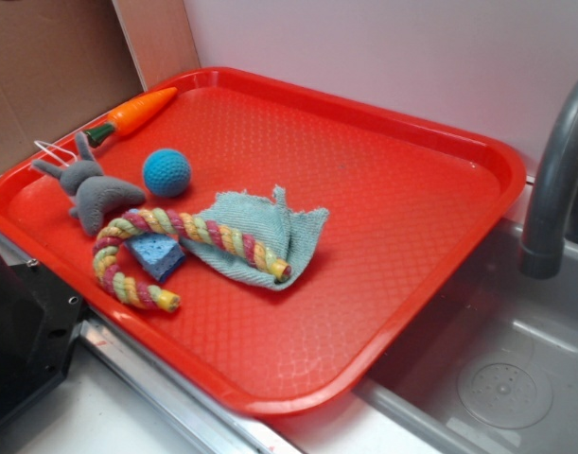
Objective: Grab the multicolored rope.
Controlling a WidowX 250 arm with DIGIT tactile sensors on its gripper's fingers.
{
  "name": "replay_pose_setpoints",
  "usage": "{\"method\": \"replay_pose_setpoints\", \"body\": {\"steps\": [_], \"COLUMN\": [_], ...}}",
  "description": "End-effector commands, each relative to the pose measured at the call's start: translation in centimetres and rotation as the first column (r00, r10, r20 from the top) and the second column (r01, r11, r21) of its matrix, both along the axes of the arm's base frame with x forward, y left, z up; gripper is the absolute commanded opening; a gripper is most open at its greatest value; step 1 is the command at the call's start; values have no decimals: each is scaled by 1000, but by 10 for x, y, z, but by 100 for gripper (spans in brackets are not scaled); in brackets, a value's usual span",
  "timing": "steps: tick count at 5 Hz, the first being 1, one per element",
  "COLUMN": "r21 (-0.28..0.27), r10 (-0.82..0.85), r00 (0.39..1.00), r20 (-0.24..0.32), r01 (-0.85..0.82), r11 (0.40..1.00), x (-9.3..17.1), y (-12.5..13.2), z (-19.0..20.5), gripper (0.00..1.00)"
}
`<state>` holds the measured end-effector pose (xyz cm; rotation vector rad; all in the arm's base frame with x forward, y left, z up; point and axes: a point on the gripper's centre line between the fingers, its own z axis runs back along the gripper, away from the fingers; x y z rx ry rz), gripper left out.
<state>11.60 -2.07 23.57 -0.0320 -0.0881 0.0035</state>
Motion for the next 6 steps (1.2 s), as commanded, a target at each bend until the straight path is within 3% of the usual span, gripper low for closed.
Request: {"method": "replay_pose_setpoints", "body": {"steps": [1, 4, 6], "r21": [0, -36, -76], "r10": [0, -279, -431], "r00": [1000, 955, 899], "r20": [0, 101, 77], "r01": [0, 284, 436], "r11": [1000, 958, 897], "x": [0, 42, 52], "y": [0, 17, 12], "z": [0, -63, -119], "gripper": [100, 100, 100]}}
